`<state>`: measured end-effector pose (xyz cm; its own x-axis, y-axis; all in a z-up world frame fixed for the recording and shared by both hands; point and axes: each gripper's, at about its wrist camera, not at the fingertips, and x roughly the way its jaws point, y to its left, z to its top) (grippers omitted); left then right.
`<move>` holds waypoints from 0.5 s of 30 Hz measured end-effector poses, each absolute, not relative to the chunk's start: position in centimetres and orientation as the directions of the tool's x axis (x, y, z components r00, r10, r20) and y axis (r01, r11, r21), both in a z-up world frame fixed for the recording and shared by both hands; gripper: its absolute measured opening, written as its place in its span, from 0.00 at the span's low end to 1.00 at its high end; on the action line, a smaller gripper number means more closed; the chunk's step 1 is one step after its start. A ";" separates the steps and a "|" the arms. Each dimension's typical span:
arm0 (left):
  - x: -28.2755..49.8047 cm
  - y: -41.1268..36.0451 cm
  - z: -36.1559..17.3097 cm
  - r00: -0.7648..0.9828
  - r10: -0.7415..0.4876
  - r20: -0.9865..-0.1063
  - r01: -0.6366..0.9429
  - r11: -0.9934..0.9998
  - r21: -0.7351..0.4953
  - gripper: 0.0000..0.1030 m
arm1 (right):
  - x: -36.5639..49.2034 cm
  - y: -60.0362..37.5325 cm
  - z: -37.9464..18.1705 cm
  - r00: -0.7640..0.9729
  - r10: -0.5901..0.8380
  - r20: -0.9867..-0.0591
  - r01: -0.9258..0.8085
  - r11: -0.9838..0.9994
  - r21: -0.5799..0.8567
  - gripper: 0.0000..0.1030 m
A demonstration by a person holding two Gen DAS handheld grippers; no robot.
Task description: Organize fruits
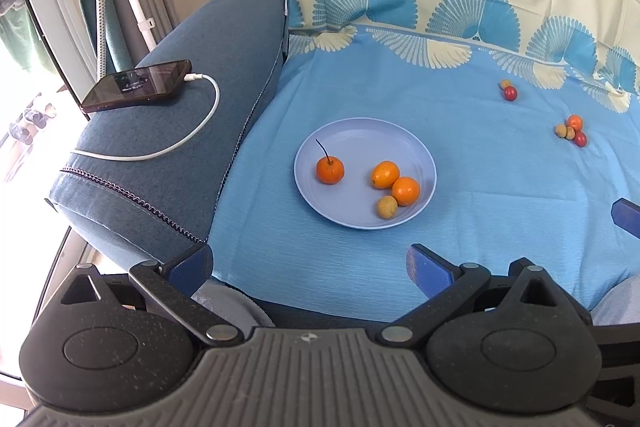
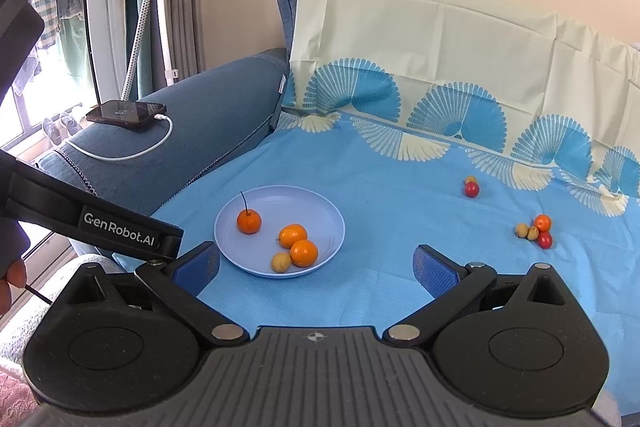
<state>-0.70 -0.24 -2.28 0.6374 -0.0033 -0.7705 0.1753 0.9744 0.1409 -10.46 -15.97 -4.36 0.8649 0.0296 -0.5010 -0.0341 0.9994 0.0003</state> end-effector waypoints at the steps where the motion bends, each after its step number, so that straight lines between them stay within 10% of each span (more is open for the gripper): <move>1: -0.6 -0.3 -2.4 0.634 -0.002 -0.774 0.177 0.974 0.143 1.00 | -10.4 -16.1 -4.5 0.863 0.032 -0.504 -0.034 0.999 0.004 0.99; 15: 3.9 -2.9 -4.4 0.565 0.034 -0.825 0.196 0.965 0.174 1.00 | -6.8 -19.5 -7.5 0.816 0.046 -0.577 0.016 0.995 0.102 0.99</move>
<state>3.88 -2.90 -4.40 0.5646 0.0339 -0.8247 0.1959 0.9651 0.1738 -6.83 -19.47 -7.46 0.8157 0.0458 -0.5767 0.0164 0.9946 0.1022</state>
